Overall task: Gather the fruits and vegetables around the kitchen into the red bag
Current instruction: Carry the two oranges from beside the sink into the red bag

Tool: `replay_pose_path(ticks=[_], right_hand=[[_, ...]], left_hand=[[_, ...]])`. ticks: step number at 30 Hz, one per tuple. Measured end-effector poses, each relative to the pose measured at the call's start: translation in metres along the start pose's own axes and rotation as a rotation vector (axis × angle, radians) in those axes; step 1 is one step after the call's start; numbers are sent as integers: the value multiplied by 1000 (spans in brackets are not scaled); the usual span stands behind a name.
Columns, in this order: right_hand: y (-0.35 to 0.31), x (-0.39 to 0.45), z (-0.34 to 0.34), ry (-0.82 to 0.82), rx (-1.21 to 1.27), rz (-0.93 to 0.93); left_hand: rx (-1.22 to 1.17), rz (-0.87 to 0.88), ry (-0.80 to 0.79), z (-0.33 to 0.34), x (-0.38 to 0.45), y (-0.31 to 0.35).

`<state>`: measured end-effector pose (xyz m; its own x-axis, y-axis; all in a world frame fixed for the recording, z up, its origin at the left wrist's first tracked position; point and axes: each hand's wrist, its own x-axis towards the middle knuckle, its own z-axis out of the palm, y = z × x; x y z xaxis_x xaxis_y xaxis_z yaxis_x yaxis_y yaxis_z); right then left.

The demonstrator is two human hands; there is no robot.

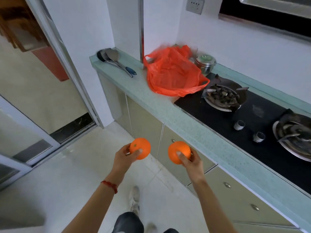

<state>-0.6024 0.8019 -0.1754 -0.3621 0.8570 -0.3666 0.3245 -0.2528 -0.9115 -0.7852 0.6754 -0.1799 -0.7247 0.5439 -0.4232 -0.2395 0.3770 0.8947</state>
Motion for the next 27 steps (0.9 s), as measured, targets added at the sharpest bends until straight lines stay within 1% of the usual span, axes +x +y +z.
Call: replay_pose_path(ticks=[6, 14, 21, 27], right_hand=[[-33, 81, 28, 63, 18, -19], [-81, 180, 65, 152, 65, 4], [-112, 251, 71, 208, 72, 21], [-140, 327, 65, 182, 102, -3]], left_hand=[[-12, 18, -68, 11, 93, 45], [67, 24, -152, 22, 212, 111], [80, 13, -202, 53, 290, 148], [134, 75, -212, 90, 353, 180]])
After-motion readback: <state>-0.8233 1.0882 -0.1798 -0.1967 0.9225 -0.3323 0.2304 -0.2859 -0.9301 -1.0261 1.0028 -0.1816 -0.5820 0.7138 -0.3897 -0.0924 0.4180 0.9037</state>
